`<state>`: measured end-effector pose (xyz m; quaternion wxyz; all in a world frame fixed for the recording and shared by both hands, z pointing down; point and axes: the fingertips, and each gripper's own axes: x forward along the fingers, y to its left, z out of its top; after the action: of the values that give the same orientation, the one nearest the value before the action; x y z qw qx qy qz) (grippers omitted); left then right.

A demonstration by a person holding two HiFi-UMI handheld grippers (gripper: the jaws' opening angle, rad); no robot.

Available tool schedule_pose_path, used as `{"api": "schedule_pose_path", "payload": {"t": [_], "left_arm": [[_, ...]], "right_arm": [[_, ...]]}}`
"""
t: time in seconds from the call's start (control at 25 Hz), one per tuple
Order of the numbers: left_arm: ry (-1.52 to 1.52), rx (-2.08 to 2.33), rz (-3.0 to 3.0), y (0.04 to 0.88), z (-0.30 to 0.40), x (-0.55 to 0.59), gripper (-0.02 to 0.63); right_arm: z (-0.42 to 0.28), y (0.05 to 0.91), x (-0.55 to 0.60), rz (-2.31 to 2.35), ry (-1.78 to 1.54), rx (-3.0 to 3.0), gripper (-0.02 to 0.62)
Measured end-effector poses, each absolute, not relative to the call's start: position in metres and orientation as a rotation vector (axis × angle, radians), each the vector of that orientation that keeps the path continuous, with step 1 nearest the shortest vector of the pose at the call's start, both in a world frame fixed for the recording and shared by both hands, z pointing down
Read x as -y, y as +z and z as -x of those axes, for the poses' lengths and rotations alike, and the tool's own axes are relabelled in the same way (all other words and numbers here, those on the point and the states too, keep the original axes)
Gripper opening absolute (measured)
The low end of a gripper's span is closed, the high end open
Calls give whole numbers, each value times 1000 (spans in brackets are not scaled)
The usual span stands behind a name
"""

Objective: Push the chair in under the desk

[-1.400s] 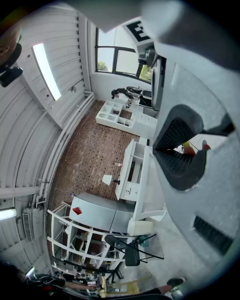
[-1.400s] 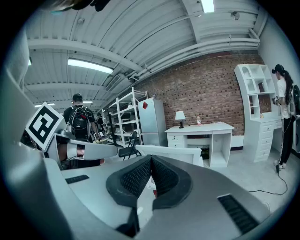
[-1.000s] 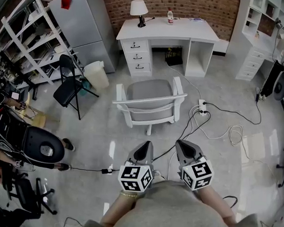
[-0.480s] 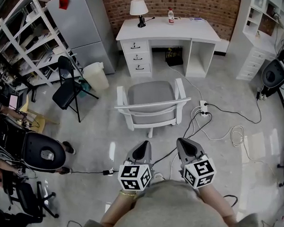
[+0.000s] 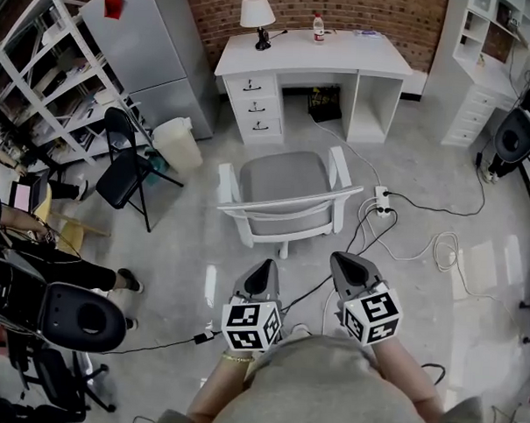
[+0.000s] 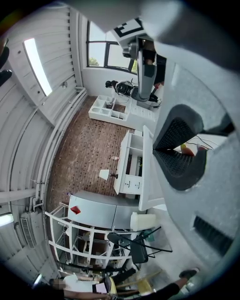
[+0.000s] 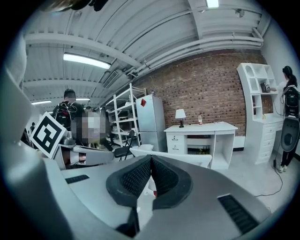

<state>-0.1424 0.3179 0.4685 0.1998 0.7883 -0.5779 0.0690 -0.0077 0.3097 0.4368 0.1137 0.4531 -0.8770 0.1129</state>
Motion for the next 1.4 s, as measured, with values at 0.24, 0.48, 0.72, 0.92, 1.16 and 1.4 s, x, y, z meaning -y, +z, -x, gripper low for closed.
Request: {"api": "schedule_pose_path", "payload": {"t": [0.24, 0.48, 0.72, 0.92, 1.16, 1.4], "left_arm": [[233, 1617, -2218, 473, 153, -302, 11], [308, 1614, -2229, 485, 158, -280, 11], [347, 1626, -2221, 495, 155, -251, 11], [377, 1627, -2221, 501, 154, -223, 11], [420, 1625, -2207, 505, 152, -192, 12], [467, 1629, -2193, 517, 148, -170, 12]], "right_arm": [[14, 444, -292, -1306, 268, 2514, 9], [18, 448, -270, -1282, 214, 2479, 9], [18, 456, -241, -1237, 196, 2464, 9], [21, 462, -215, -1189, 171, 2460, 9], [20, 463, -182, -1138, 152, 2458, 9], [11, 472, -155, -1081, 99, 2434, 9]]}}
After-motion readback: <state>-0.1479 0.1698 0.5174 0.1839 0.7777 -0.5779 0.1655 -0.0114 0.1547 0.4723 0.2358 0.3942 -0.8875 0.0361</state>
